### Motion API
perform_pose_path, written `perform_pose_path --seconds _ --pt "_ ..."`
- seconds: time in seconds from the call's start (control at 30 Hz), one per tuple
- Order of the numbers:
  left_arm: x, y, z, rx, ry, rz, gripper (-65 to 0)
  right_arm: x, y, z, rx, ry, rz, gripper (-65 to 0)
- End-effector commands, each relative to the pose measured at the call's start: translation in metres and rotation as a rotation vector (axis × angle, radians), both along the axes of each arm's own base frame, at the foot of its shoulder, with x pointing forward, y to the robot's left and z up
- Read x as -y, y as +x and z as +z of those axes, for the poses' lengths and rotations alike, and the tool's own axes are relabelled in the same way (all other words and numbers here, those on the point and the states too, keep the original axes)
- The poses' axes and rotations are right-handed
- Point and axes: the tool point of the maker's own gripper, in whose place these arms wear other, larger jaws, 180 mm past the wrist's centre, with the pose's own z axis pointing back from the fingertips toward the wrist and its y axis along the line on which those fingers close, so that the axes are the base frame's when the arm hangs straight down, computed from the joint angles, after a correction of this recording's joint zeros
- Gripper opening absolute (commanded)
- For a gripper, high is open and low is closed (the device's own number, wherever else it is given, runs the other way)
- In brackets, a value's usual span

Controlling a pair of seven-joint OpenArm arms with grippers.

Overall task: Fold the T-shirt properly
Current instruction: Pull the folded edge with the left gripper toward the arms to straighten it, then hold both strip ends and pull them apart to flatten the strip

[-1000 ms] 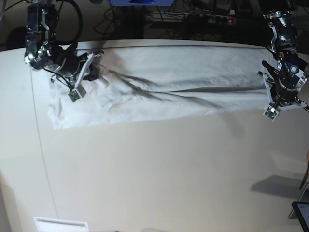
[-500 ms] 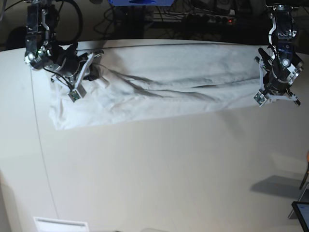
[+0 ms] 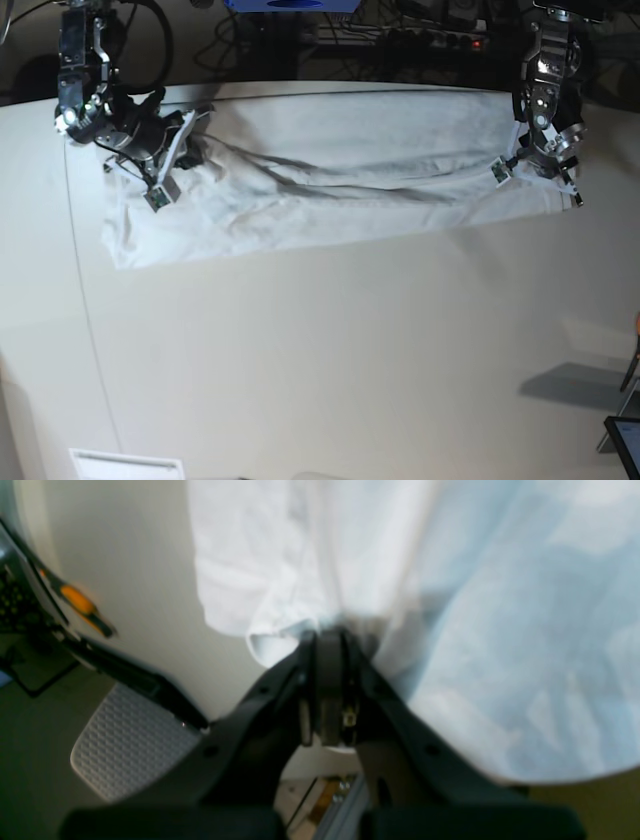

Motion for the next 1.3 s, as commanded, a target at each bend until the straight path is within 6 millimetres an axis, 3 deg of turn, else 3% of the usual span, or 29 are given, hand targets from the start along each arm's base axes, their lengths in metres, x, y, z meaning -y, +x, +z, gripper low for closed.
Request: perform_pose_path --seconds 0.0,0.23,0.5,0.57,0.67,0.73,0.87,1.03,1.27 --pt "-0.011 0.005 0.009 0.019 0.045 0.006 -65.0 0.006 0.004 0.002 0.017 -0.034 -0.003 -64.7" --pt "-0.027 -0.001 0.002 -0.017 0.096 0.03 -65.0 0.005 0.004 0.002 0.018 -0.03 -0.008 -64.7" --pt "-0.025 -0.001 0.001 -0.015 0.089 0.034 -65.0 0.006 0.005 0.003 0.021 -0.032 -0.009 -64.1" --pt "-0.023 0.008 0.004 0.005 0.081 0.032 -65.0 0.006 0.007 0.004 0.031 -0.028 -0.012 -64.1" --pt "-0.026 0.014 -0.001 0.01 0.07 0.069 -59.1 0.005 0.011 0.007 0.063 -0.012 -0.023 -64.0" --pt "-0.027 0.015 -0.005 0.005 0.063 0.085 -53.7 0.014 0.012 0.007 0.065 -0.02 -0.059 -63.7" --pt "-0.026 0.015 -0.008 0.001 0.057 0.09 -51.4 0.032 0.017 0.008 0.061 -0.032 -0.161 -57.2" --pt "-0.026 0.016 -0.007 0.003 0.054 0.09 -51.4 0.033 0.017 0.008 0.063 -0.035 -0.166 -47.2" --pt "-0.025 0.018 -0.006 0.01 0.051 0.091 -51.4 0.031 0.011 0.008 0.055 -0.027 -0.165 -45.7"
